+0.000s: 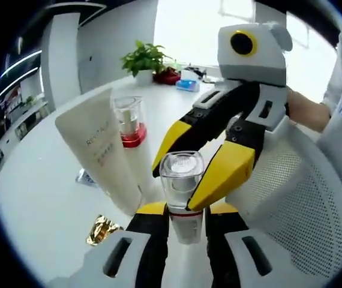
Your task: Arrange the skincare products in the storage area until every visible bottle or jar stands upright without overlapping.
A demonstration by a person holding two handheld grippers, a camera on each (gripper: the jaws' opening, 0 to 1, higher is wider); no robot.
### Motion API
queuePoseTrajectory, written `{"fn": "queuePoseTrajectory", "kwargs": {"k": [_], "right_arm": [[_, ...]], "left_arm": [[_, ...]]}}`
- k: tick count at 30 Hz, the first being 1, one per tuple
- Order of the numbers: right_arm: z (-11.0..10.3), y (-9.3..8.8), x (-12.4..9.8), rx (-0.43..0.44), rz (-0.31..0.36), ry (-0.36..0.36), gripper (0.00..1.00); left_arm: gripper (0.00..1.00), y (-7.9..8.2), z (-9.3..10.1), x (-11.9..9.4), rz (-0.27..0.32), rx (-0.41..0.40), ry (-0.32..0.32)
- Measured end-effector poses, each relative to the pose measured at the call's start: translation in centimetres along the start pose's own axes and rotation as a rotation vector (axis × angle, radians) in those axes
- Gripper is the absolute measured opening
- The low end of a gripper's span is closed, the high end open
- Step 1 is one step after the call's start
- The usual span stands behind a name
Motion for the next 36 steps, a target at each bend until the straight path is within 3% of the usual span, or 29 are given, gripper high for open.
{"fn": "queuePoseTrajectory", "kwargs": {"k": [9,13,36], "right_arm": [[0.5,-0.3,0.2,-0.026,-0.025,-0.022,0.21],[0.6,-0.5,0.2,-0.057,-0.039,-0.034,0.21],[1.1,-1.8,0.2,-0.114,-0.106,-0.065,0.21]], "left_arm": [[0.18,0.0,-0.3,0.7,-0.007,0.005,0.005],[0.18,0.1,-0.7,1.0,-0.012,0.107,0.05],[0.17,-0.5,-0.9,2.9,0.015,0.069,0.042]]}}
Point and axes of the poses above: the point that each gripper's makers call its tool centre point, and the gripper's own axes: x roughly forward along the fingers, z roughly to its right, y roughly out of its top, the point moved 5 cm from there along -x, roughly backward along the fingers, and after that the axes turned 7 degrees about -x, right-handed, at the moved point
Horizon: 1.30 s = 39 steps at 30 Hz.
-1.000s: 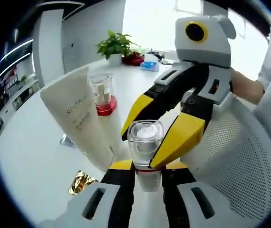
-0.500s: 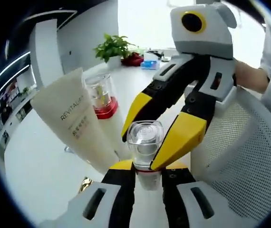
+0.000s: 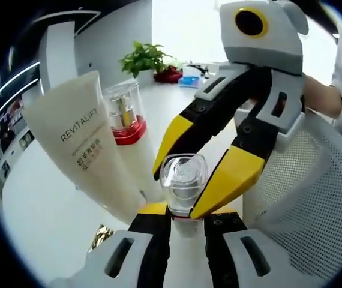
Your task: Arrange the skincare products in the storage area until every visible bottle or jar stands upright without overlapping.
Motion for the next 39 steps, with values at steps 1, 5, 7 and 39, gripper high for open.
{"fn": "queuePoseTrajectory", "kwargs": {"k": [1,5,7,39], "right_arm": [[0.0,-0.1,0.0,0.002,-0.001,0.0,0.21],[-0.1,-0.3,0.2,0.007,-0.008,0.0,0.21],[-0.1,-0.3,0.2,0.007,-0.01,-0.002,0.21],[0.1,-0.6,-1.5,-0.006,-0.044,-0.032,0.27]], "left_arm": [[0.17,-0.1,0.0,0.0,-0.001,0.001,0.0],[0.17,-0.3,0.0,0.2,-0.01,-0.001,-0.001],[0.17,-0.3,0.0,0.2,-0.008,0.001,0.001],[0.19,-0.4,-0.2,0.2,0.031,0.079,0.013]]}}
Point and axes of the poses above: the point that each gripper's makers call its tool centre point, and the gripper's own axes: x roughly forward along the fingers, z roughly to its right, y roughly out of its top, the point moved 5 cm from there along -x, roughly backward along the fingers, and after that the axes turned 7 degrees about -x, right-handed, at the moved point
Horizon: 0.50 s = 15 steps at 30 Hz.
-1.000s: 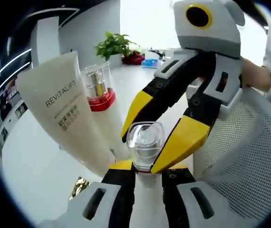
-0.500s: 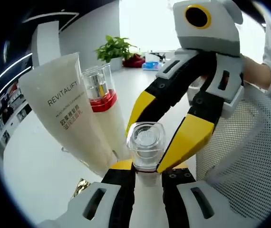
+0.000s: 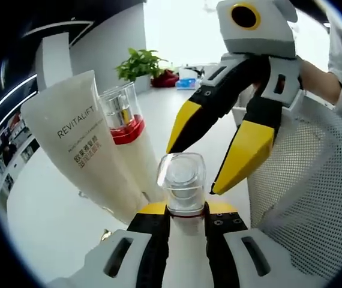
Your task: Arrange the skincare products in the storage area until every visible bottle or jar stands upright without overlapping.
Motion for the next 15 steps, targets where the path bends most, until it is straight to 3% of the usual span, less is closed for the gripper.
{"fn": "queuePoseTrajectory", "kwargs": {"k": [8,15], "right_arm": [[0.1,-0.3,-0.1,-0.007,-0.015,-0.001,0.26],[0.4,-1.4,0.2,-0.018,-0.073,0.032,0.26]], "left_arm": [[0.22,-0.5,-0.3,-0.3,-0.035,0.016,0.012],[0.22,-0.7,-0.5,-0.9,-0.081,0.009,0.022]]}}
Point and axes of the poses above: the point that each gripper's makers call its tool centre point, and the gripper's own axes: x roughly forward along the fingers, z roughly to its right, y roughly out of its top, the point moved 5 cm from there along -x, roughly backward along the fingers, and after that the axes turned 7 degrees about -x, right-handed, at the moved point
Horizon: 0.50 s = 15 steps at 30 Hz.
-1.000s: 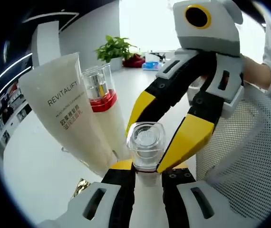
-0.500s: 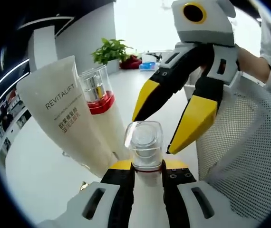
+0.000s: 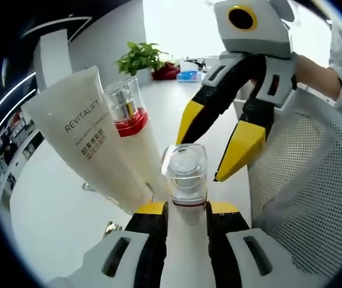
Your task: Arrange the skincare products in the storage area until every visible bottle or jar stands upright without overlapping.
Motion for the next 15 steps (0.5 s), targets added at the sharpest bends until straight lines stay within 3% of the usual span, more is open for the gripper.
{"fn": "queuePoseTrajectory", "kwargs": {"k": [9,15], "right_arm": [[-0.4,-1.3,1.4,-0.06,-0.099,0.058,0.21],[-0.5,-1.4,2.0,-0.073,-0.117,0.079,0.2]], "left_arm": [[0.19,-0.6,-0.1,-0.6,-0.055,-0.005,0.018],[0.18,-0.8,0.1,-0.8,-0.088,-0.029,0.003]]}}
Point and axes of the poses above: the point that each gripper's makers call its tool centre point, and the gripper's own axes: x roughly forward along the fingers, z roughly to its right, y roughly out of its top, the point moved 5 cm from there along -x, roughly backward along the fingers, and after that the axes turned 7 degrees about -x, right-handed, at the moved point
